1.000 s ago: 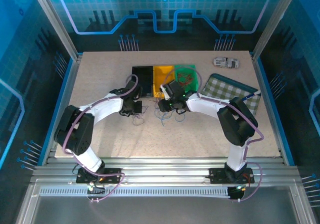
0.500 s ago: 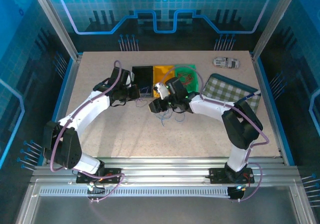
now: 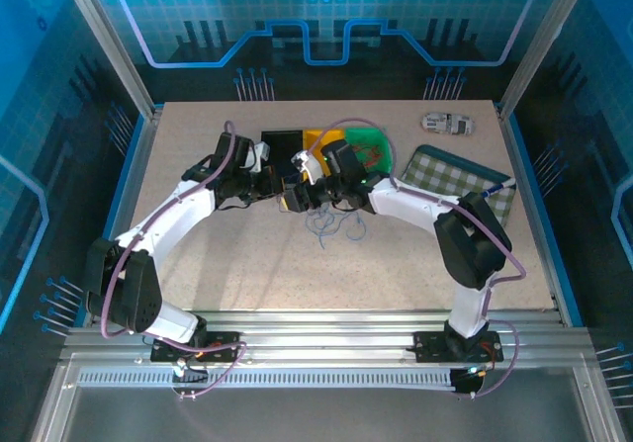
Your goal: Untangle the cables
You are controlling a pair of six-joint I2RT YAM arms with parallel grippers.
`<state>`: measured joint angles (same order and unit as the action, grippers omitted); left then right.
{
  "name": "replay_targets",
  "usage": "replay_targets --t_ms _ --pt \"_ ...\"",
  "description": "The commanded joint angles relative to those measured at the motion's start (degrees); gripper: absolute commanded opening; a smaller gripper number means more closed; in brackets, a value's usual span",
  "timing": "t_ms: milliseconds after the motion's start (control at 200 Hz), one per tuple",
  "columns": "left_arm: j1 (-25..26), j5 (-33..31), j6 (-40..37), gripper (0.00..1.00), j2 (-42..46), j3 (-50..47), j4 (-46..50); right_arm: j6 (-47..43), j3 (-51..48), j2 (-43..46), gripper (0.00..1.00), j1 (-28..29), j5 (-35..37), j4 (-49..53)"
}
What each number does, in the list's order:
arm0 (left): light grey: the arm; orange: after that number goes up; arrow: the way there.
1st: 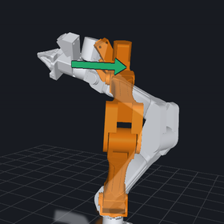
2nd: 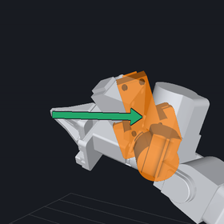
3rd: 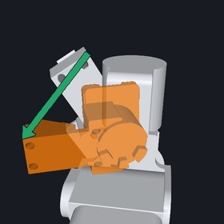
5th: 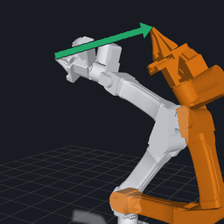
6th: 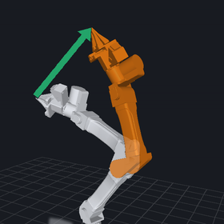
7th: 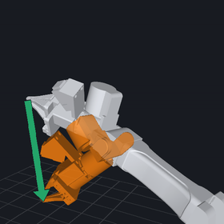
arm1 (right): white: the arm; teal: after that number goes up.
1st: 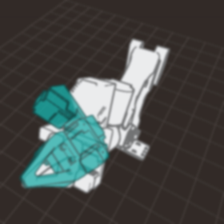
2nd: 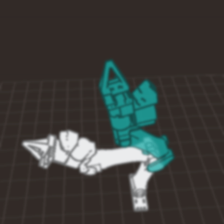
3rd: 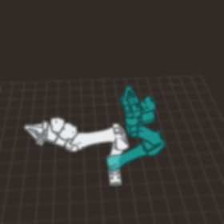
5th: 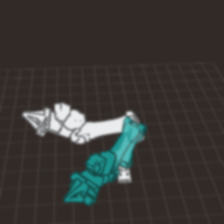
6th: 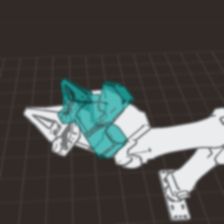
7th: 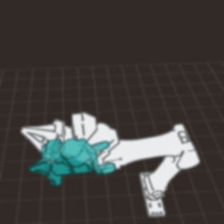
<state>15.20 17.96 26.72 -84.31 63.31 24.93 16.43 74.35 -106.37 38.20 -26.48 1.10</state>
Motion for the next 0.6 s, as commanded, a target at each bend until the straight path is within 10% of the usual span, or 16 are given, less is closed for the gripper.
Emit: replay_targets --t_ms 0,160,475,596 --pt "-2.03 2.06 3.32 0.00 0.38 -1.57 -1.48 -0.34 2.37 -1.16 0.25 -0.85 -4.15 2.08" --pt "-4.04 1.88 7.63 0.00 1.78 -4.88 -5.70 0.24 -2.11 1.39 0.00 -0.91 -3.52 1.00" --pt "-4.73 -2.44 9.46 0.00 2.78 -8.16 -4.77 1.00 -4.29 5.57 0.00 -2.82 -0.73 1.44" --pt "-5.35 -6.85 13.35 0.25 5.53 -12.84 -5.67 1.62 -7.19 8.70 0.00 -5.19 3.10 1.14"
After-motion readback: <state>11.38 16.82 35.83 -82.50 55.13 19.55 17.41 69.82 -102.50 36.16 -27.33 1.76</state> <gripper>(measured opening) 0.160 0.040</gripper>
